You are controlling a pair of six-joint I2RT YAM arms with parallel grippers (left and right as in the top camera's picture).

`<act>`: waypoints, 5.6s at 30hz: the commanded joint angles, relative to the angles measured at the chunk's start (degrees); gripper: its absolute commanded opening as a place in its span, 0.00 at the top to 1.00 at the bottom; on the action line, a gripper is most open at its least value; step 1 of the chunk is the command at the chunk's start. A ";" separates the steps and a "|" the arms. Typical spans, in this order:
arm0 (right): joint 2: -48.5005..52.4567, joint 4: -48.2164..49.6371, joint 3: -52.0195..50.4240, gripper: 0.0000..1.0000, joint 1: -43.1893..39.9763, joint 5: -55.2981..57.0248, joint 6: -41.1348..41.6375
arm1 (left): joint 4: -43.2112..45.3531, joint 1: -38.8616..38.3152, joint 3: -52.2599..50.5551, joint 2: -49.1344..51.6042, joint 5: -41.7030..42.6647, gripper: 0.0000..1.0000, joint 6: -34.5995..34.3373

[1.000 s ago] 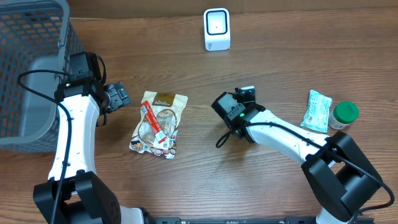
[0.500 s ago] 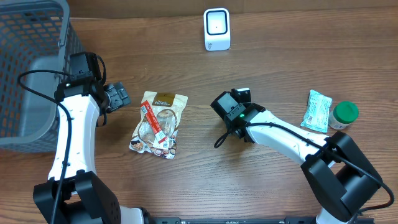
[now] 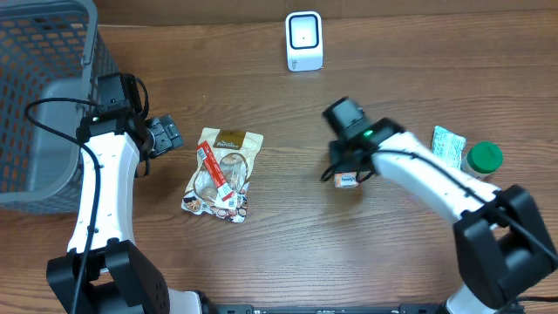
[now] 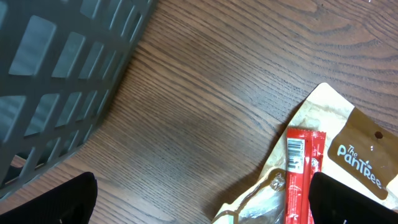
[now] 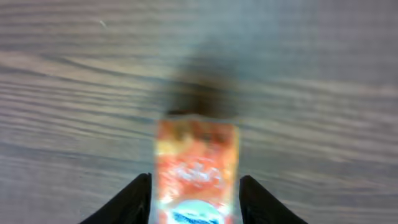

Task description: Scan the item barcode

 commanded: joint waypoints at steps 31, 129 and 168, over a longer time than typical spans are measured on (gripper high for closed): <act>-1.44 11.10 -12.41 0.60 -10.34 -22.62 -6.34 | -0.09 -0.13 0.33 -0.48 -0.76 0.00 0.66; -1.49 18.27 -15.98 0.82 -10.88 -21.49 -8.61 | -0.09 -0.13 0.33 -0.48 -0.76 0.00 0.66; -9.22 6.12 -11.63 0.96 -27.08 -93.35 -19.32 | -0.09 -0.13 0.33 -0.48 -0.76 0.00 0.66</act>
